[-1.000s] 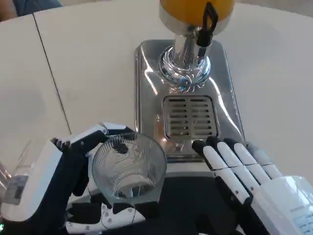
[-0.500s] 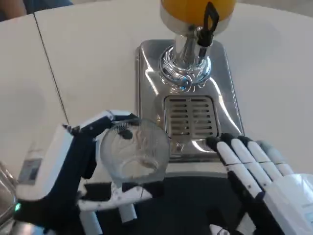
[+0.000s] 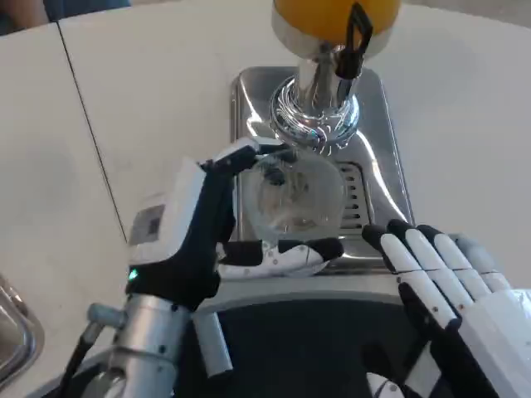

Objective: Grasp the cup under the faucet to collect the drink, then remove the cup.

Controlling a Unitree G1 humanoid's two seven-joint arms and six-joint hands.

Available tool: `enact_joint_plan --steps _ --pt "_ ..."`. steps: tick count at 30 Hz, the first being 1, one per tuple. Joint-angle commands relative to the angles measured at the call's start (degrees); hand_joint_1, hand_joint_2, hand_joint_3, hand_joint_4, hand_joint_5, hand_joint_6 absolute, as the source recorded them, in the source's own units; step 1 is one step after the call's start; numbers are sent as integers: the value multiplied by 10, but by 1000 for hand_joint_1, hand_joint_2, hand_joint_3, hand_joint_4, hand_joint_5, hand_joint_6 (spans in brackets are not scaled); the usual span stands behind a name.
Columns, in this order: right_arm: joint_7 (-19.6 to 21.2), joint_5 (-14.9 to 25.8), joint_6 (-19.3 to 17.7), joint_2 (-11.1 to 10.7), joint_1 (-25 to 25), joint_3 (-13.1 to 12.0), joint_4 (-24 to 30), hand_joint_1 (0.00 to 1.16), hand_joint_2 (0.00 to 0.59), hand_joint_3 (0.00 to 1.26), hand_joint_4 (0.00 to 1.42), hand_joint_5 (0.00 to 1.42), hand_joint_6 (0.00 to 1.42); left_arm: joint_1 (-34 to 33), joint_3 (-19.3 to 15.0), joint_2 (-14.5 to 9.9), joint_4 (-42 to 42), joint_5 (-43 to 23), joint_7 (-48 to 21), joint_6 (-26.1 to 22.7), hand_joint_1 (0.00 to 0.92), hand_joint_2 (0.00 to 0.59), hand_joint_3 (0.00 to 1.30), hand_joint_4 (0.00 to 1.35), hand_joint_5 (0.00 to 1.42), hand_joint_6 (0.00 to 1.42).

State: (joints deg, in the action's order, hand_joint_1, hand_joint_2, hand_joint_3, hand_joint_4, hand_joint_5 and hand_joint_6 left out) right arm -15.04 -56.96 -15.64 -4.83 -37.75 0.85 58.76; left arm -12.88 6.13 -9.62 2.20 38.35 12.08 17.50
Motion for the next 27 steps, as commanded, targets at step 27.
enact_joint_plan --steps 27 --pt "-13 6 26 4 -4 1 4 285 585 44 0 0 0 -266 90 7 -328 22 134 -11 760 0 1085 1131 1364 1424"
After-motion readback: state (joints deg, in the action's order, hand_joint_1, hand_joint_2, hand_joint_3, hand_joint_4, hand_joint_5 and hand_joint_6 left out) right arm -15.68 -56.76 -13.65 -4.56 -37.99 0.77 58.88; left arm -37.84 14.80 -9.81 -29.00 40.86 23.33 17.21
